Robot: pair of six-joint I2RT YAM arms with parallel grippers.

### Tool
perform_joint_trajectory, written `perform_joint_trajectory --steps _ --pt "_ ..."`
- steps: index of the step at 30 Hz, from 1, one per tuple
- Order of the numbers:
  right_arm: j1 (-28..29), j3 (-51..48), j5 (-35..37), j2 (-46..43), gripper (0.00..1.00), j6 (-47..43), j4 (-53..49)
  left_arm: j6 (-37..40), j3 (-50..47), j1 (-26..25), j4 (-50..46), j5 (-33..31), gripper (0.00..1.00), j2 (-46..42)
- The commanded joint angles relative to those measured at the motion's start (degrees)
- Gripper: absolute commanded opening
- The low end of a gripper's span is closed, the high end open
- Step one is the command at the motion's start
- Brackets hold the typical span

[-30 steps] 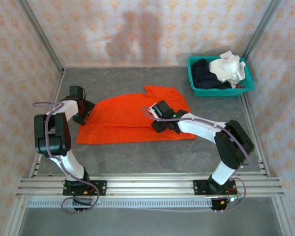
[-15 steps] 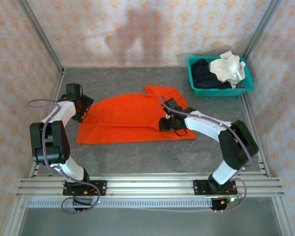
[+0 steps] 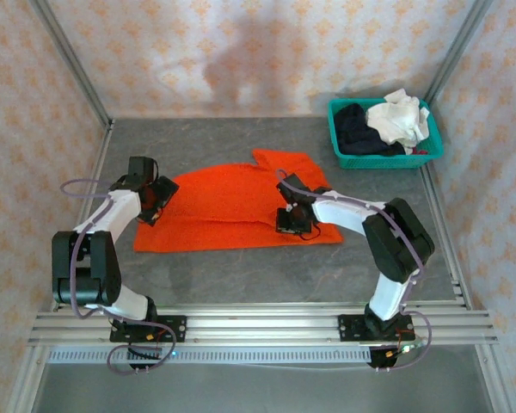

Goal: Fold and stack the t-shirts

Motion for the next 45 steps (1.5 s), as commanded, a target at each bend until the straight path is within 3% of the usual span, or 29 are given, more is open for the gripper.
perform_joint_trajectory --steps 1,6,20,45 --pt "0.11 1.81 0.47 0.56 0.18 -0.10 -0.04 0.33 -1.08 -0.67 -1.53 -0.34 0.92 -1.23" --pt "0.07 2.44 1.58 0.88 0.00 -1.30 0.59 0.66 -1.31 -0.85 -1.51 -0.73 0.92 -0.79" --pt "-0.89 10.79 3.75 3.64 0.00 -7.06 -1.74 1.60 -1.75 -0.93 -2.03 -1.22 0.92 -1.66" --pt "-3.32 42.03 1.78 22.58 0.02 -26.31 -13.65 4.12 -2.25 -0.93 -2.69 -0.87 0.92 -1.67"
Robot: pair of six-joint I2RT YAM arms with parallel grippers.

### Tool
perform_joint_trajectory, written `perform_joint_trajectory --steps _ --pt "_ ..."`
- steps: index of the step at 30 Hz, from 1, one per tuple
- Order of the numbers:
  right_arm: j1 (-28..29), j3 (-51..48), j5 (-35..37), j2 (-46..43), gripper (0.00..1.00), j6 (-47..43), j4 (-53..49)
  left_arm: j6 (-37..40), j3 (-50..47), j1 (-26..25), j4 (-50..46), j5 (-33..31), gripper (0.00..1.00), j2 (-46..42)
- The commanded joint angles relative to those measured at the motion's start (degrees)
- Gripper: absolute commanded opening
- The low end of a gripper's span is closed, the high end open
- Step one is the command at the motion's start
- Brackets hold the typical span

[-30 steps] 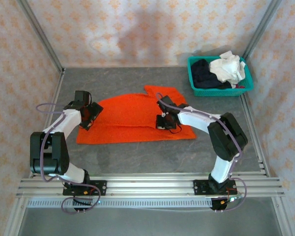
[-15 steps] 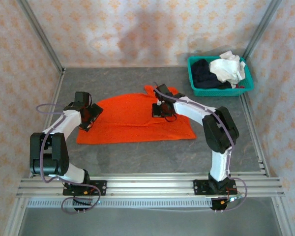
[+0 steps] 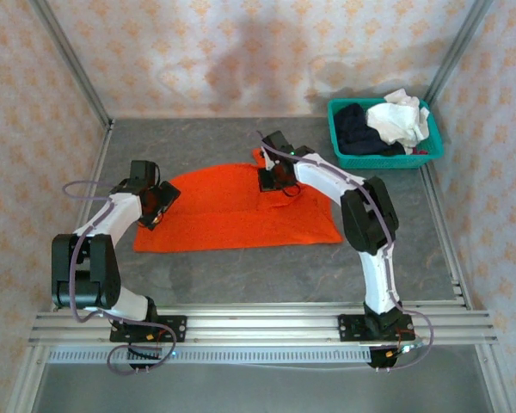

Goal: Fold and stack the t-shirts

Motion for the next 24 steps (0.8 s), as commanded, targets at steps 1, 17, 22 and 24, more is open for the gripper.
perform_joint_trajectory --steps 1,17,22,24 --pt "-0.04 3.75 0.92 1.25 0.03 -4.12 -2.99 1.53 -0.48 -0.47 -1.51 -0.45 0.92 -0.39" --pt "-3.56 -17.95 5.46 -14.15 0.69 9.83 19.49 2.28 0.99 -2.19 -1.09 0.00 0.92 1.29" --pt "-8.47 -30.13 3.18 -19.49 0.66 21.20 26.20 2.36 1.39 -2.76 -0.90 -0.05 0.92 1.95" --pt "-8.91 -31.47 0.98 -19.08 0.66 22.19 25.47 2.44 1.58 -2.93 -0.81 0.00 0.92 2.23"
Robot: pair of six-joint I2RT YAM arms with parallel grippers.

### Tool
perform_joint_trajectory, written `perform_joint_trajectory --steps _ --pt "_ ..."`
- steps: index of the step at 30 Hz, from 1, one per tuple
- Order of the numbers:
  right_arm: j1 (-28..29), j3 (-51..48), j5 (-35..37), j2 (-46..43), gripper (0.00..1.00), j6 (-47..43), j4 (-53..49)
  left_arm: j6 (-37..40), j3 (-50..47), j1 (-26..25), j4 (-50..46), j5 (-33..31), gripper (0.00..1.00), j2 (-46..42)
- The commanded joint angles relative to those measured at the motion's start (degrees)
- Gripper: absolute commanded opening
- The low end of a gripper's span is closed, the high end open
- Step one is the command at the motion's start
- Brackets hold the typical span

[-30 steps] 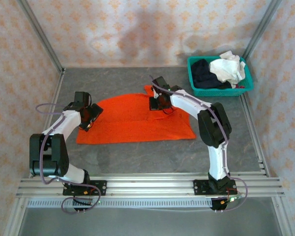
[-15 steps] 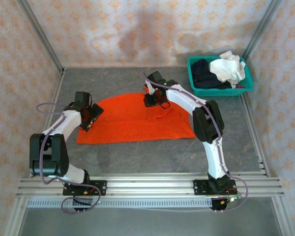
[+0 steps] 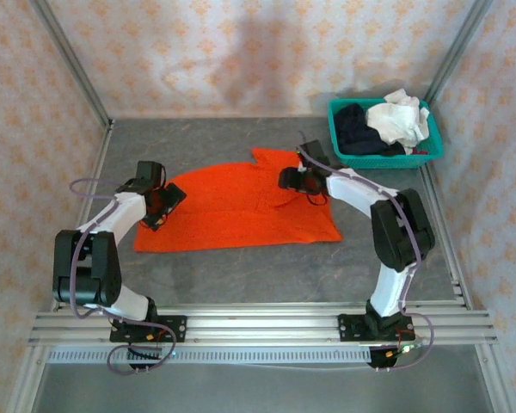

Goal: Fold and stack the t-shirts

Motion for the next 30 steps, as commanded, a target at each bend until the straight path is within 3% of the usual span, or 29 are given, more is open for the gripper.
perform_joint_trajectory --steps 1,10,15,20,21,24,25,27,28,30 --pt "0.00 -2.61 -1.80 -0.21 0.66 6.85 4.20 0.97 1.71 -0.55 -0.84 -0.06 0.92 0.97" --pt "-0.26 4.95 1.52 6.45 0.34 6.11 -2.06 1.23 1.68 -0.95 -1.09 0.09 0.92 0.84" --pt "-0.50 9.39 0.66 10.02 0.27 4.68 -6.23 1.32 1.26 -0.95 -1.53 -0.41 0.92 -0.14" --pt "-0.52 11.63 -1.25 10.95 0.01 2.60 -7.56 1.71 1.37 -0.95 -1.97 -0.48 0.92 -0.37" --pt "-0.51 11.93 -1.77 10.87 0.00 1.94 -7.69 1.76 1.41 -0.95 -2.06 -0.46 0.92 -0.32" --pt "-0.27 11.97 -1.32 9.65 0.00 -0.54 -8.27 1.84 1.84 -0.94 -2.15 -0.36 0.92 -0.16" --pt "0.02 11.62 0.10 9.03 0.05 -1.48 -8.46 1.84 1.85 -0.95 -2.00 -0.32 0.92 -0.16" --pt "0.39 11.92 3.21 8.65 0.30 -3.07 -10.33 1.71 1.98 -0.88 -1.89 -0.32 0.92 -0.15" --pt "0.59 12.49 4.68 8.86 0.37 -3.89 -12.05 1.67 1.94 -0.95 -1.81 -0.23 0.92 -0.15" --pt "1.33 13.40 7.58 9.58 0.40 -5.98 -14.60 1.58 2.00 -0.92 -1.67 -0.10 0.92 -0.07"
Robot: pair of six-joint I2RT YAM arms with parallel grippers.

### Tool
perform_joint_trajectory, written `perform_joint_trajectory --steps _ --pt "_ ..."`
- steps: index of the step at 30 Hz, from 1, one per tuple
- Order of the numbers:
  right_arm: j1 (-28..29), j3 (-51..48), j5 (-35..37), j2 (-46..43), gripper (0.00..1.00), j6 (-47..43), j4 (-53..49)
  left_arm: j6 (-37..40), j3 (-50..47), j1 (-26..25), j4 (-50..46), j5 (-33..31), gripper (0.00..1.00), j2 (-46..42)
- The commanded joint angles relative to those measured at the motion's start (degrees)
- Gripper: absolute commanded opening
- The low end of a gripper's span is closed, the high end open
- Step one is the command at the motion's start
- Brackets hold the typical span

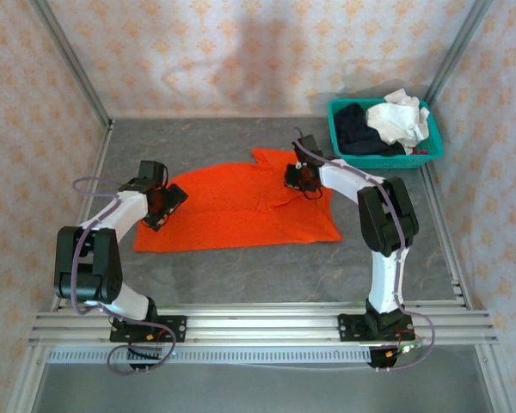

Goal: Fold and stack the t-shirts

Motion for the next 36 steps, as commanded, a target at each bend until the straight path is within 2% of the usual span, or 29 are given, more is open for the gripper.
perform_joint_trajectory --steps 1,4,6,10,15,23,36 --pt "1.56 2.85 6.49 -0.06 0.42 -5.11 -6.22 1.10 1.53 -0.49 -1.40 -0.26 0.92 -1.31" --pt "2.82 3.74 7.36 1.14 0.46 -6.44 -7.81 1.18 1.56 -0.49 -1.57 -0.16 0.92 -1.14" --pt "3.38 4.27 7.25 1.91 0.44 -6.77 -8.39 1.28 1.62 -0.48 -1.71 -0.25 0.92 -1.28" --pt "3.59 5.28 6.14 2.88 0.21 -6.75 -9.21 1.37 1.34 -0.49 -1.84 -0.43 0.92 -1.44" --pt "3.59 6.61 5.42 2.63 0.00 -7.22 -9.83 1.36 1.21 -0.48 -1.75 -0.43 0.92 -1.42" --pt "4.77 6.42 2.10 0.11 0.00 -9.20 -6.08 1.28 0.83 -0.49 -1.40 -0.34 0.92 -1.42" --pt "5.43 13.81 -0.86 6.12 0.03 -11.32 -5.00 1.54 0.83 -0.49 -1.59 -0.33 0.92 -1.83"
